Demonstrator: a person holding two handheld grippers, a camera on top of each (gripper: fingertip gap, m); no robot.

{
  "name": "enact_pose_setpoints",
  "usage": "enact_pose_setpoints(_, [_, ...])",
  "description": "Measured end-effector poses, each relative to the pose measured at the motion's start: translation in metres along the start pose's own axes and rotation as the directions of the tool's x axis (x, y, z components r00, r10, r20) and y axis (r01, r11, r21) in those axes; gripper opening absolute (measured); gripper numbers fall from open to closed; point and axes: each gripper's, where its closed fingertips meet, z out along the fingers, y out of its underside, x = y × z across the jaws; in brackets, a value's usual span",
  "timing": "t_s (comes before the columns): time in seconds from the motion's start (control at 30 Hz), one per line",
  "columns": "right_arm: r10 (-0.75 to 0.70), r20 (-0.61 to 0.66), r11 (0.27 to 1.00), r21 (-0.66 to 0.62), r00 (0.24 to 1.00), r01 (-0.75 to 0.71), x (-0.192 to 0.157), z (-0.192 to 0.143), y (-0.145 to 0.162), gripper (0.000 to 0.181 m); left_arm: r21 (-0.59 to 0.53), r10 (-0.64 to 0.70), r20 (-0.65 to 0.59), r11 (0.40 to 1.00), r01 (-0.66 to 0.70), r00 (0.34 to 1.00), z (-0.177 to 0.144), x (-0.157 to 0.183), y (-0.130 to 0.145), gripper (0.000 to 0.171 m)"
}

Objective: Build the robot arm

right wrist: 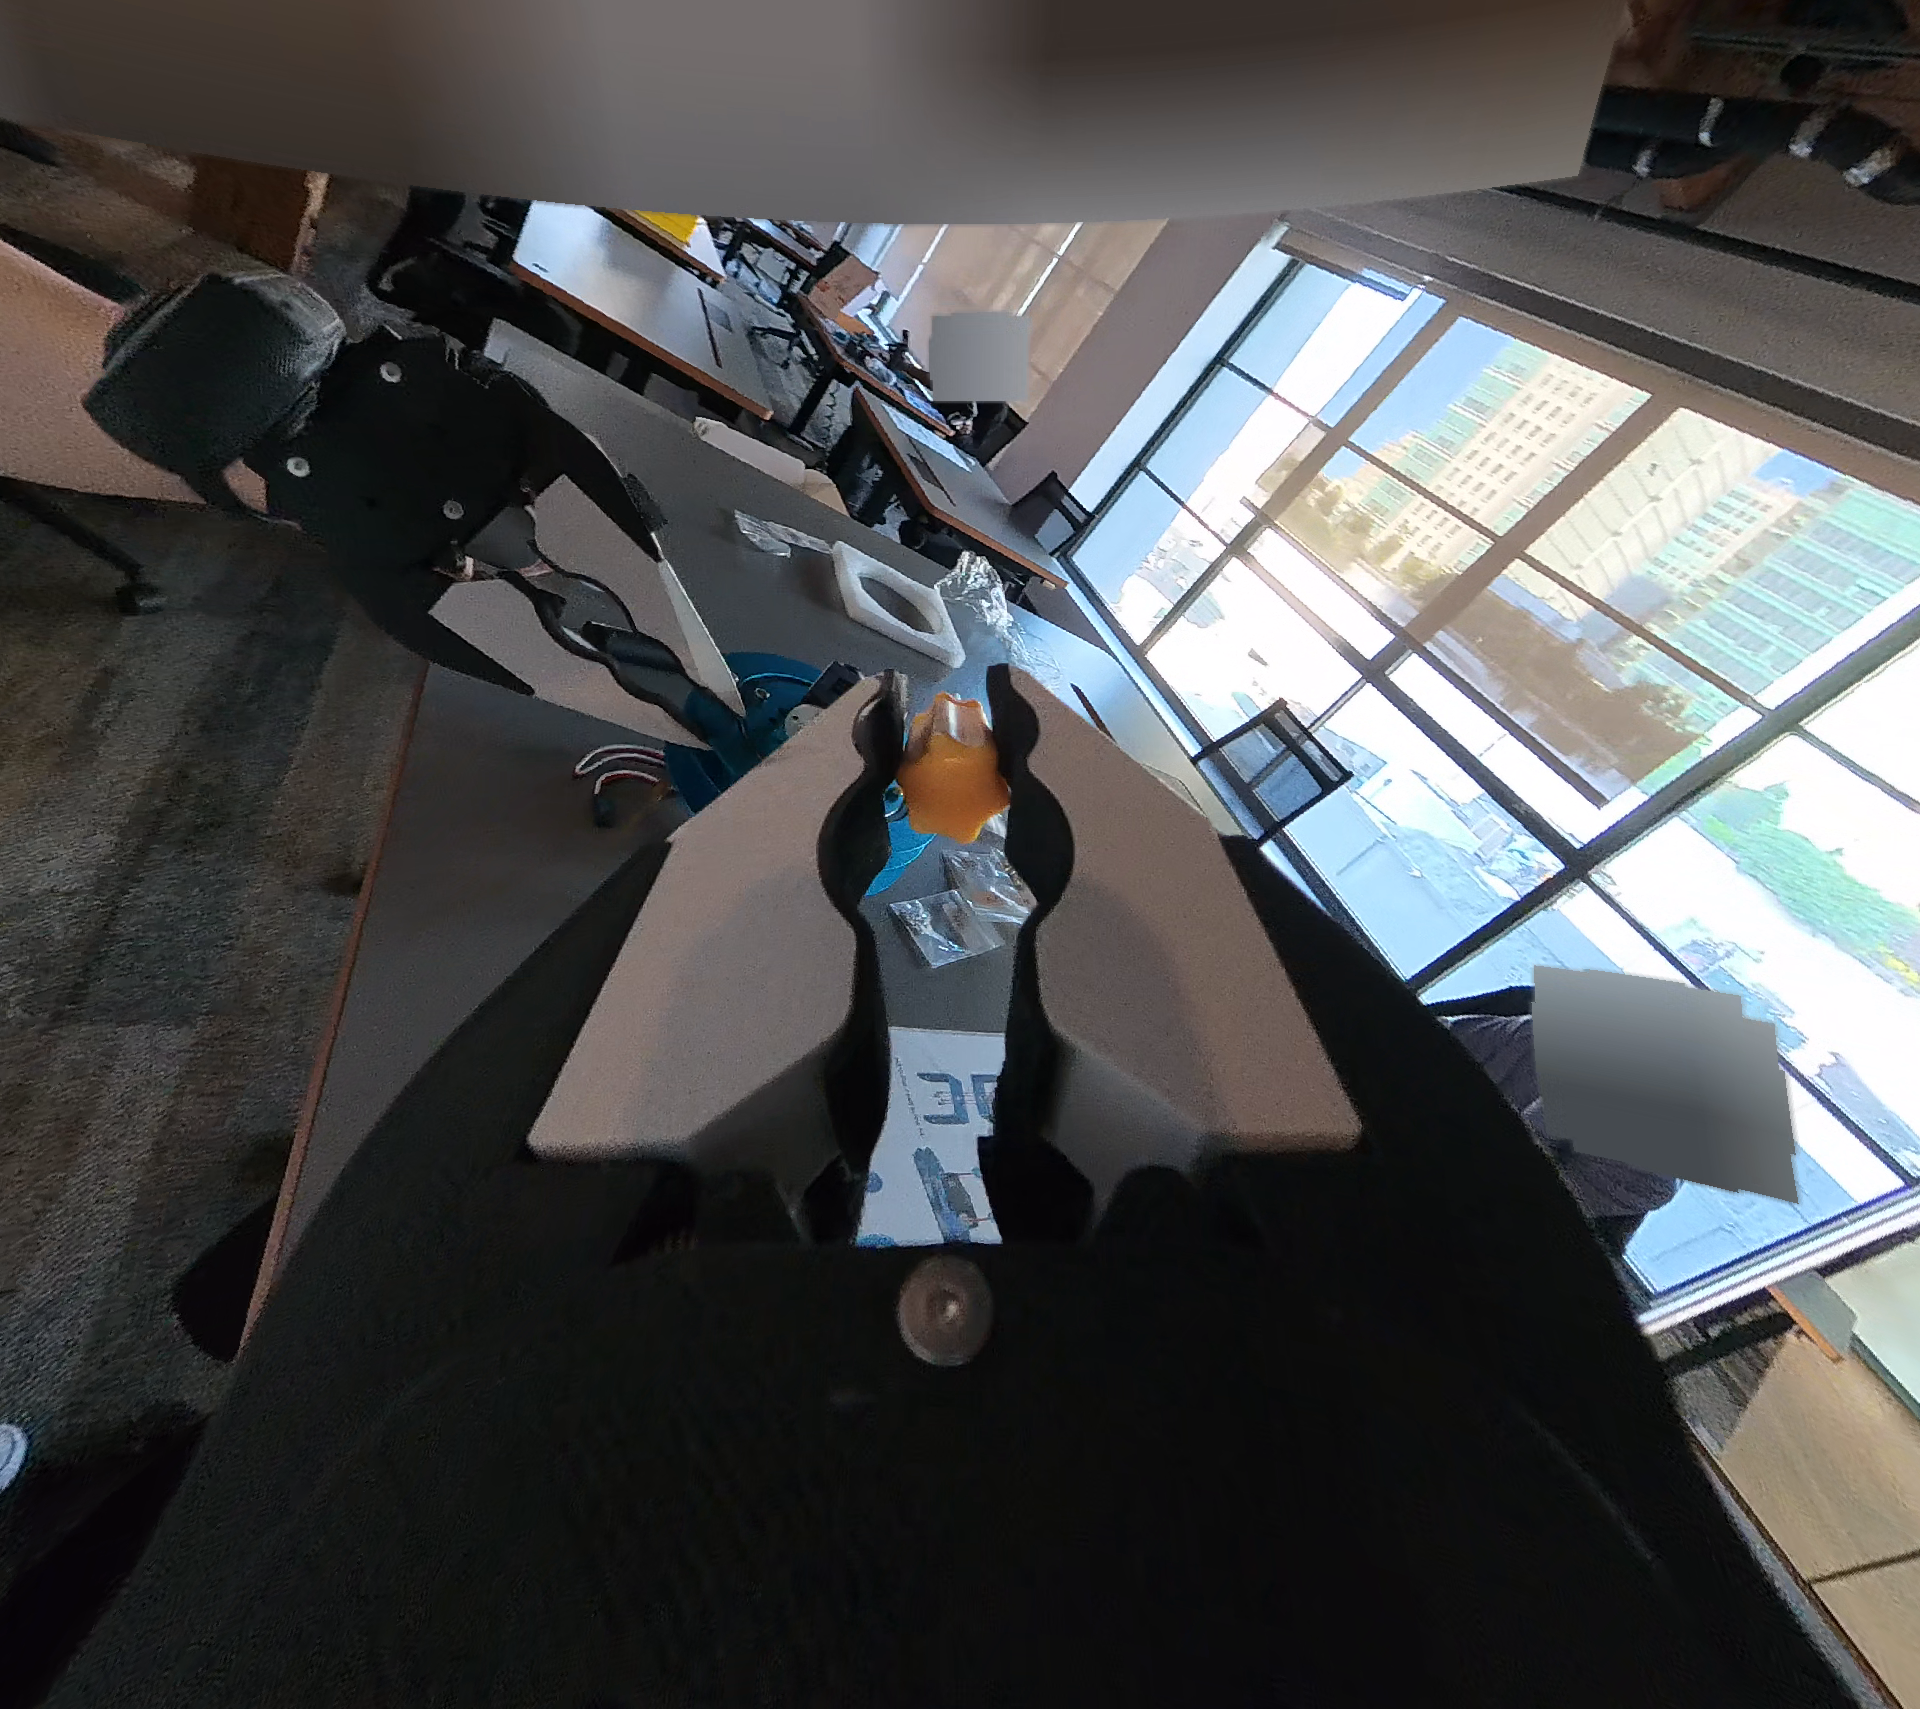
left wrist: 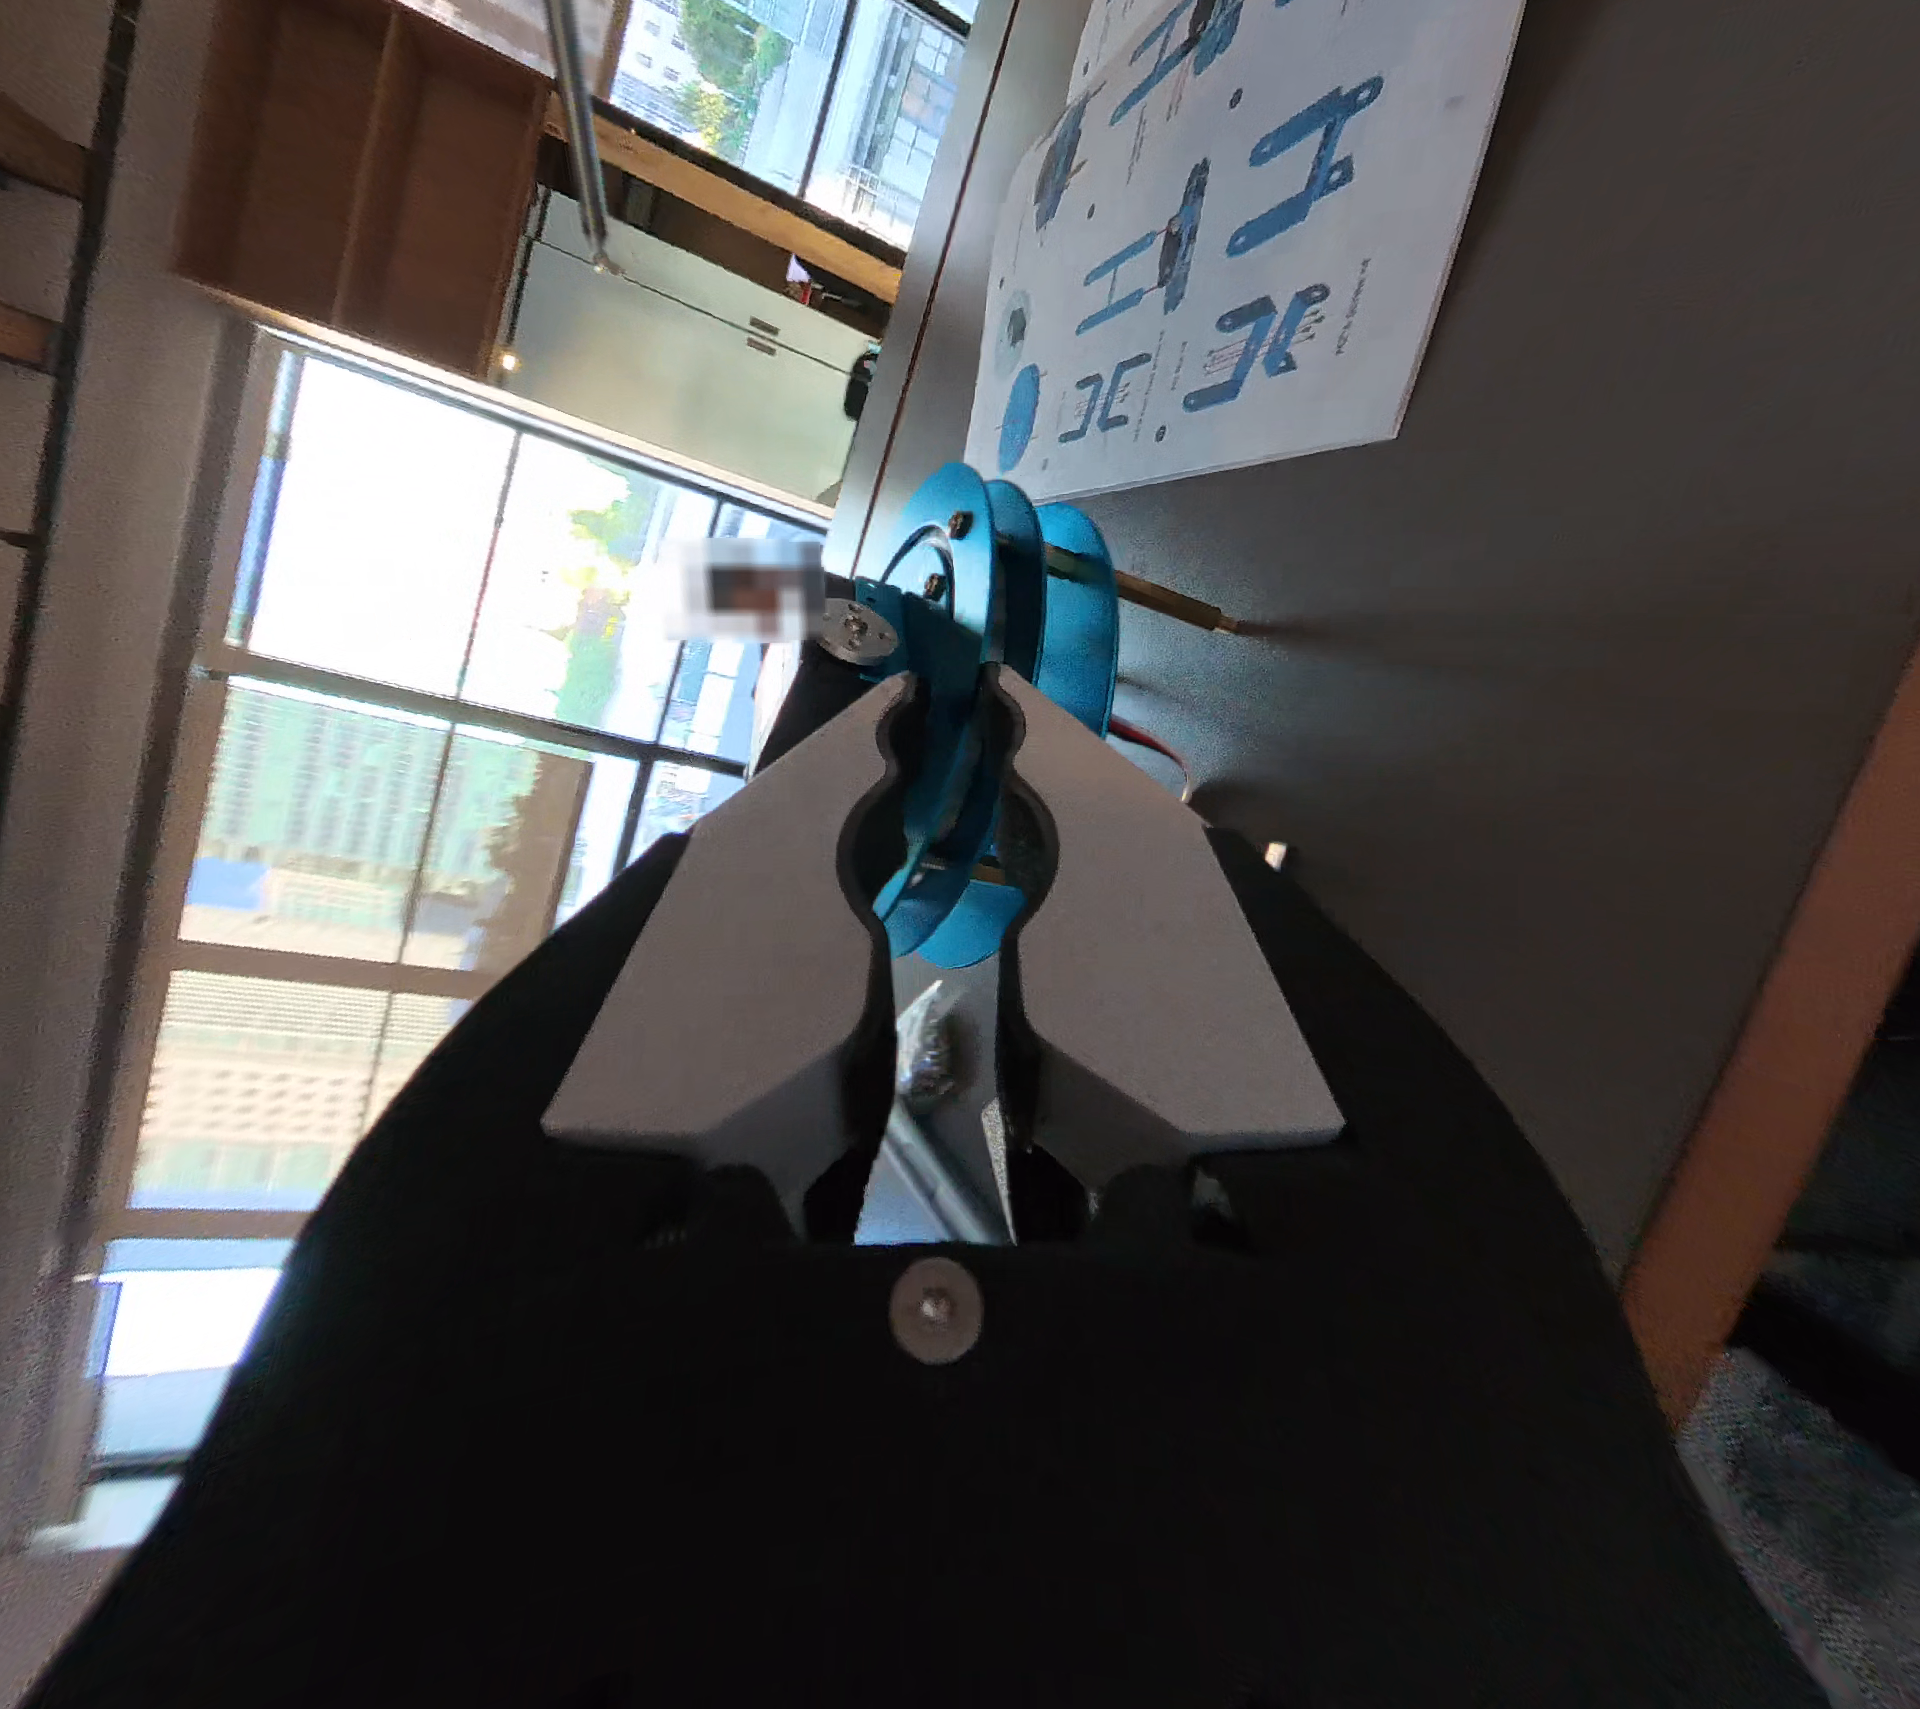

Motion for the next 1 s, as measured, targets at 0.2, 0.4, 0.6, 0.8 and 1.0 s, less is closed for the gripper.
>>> enact_pose_setpoints(0.2, [0.007,0.057,1.000,0.012,0.998,-0.008,0.001,0.000,0.007,0.015,-0.041,0.090,0.030,0.995,-0.089,0.996,0.007,0.002,-0.003,0.002])
enact_pose_setpoints(0.4, [0.021,0.060,0.999,0.031,0.998,-0.022,0.004,0.006,0.019,0.015,-0.036,0.045,0.038,0.998,-0.043,0.998,0.010,0.000,-0.004,0.001])
enact_pose_setpoints(0.6, [0.009,0.052,0.999,0.046,0.999,-0.011,0.009,0.022,0.022,0.015,-0.009,-0.115,0.027,0.993,0.115,0.993,0.006,-0.017,0.005,0.001])
enact_pose_setpoints(0.8, [0.012,0.076,0.998,0.067,0.997,-0.018,0.004,0.052,0.024,0.015,0.062,-0.291,-0.034,0.954,0.293,0.956,0.005,-0.033,0.013,0.002])
enact_pose_setpoints(1.0, [0.009,0.051,0.996,0.087,0.999,-0.014,0.003,0.060,0.020,0.015,0.142,-0.470,-0.106,0.865,0.481,0.876,0.002,-0.041,0.018,0.002])
